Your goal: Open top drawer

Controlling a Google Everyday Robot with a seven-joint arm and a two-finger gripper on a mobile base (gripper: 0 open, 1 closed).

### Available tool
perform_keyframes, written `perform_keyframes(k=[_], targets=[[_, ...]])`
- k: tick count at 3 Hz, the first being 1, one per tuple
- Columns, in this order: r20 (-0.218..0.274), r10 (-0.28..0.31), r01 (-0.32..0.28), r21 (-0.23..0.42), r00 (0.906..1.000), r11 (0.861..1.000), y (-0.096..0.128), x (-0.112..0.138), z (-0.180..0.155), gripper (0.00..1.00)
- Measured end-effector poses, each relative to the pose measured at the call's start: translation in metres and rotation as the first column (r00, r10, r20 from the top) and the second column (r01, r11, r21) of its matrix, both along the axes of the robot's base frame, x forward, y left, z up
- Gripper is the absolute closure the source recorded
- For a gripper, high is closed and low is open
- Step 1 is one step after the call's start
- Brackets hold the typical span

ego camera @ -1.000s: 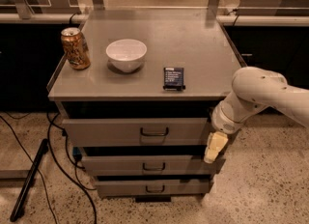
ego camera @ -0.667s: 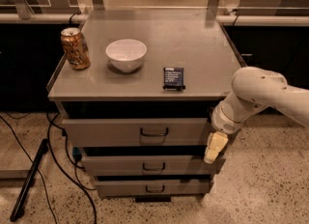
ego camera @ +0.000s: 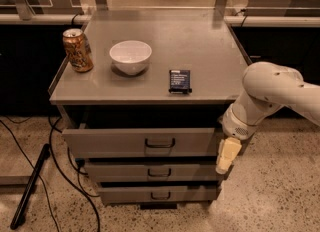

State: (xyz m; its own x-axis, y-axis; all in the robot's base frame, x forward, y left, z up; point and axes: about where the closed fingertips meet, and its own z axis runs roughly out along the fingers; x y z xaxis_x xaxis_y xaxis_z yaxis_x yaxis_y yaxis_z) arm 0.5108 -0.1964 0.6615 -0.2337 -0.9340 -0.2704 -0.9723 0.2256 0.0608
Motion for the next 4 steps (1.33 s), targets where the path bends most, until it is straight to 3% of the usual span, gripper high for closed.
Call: perform_keyframes(k=[2,3,4], targets=[[-0.109,0.022,-0.025,-0.033,0.9938,0.999,0.001,-0.034,0.021,0.0],[-0.206,0.047,-0.054,-0.03,0.9773,0.998,0.0,-0.049,0.018,0.0],[-0.216,0.05,-0.058,-0.031,0.9751,0.998,0.0,-0.051,0.018,0.0]])
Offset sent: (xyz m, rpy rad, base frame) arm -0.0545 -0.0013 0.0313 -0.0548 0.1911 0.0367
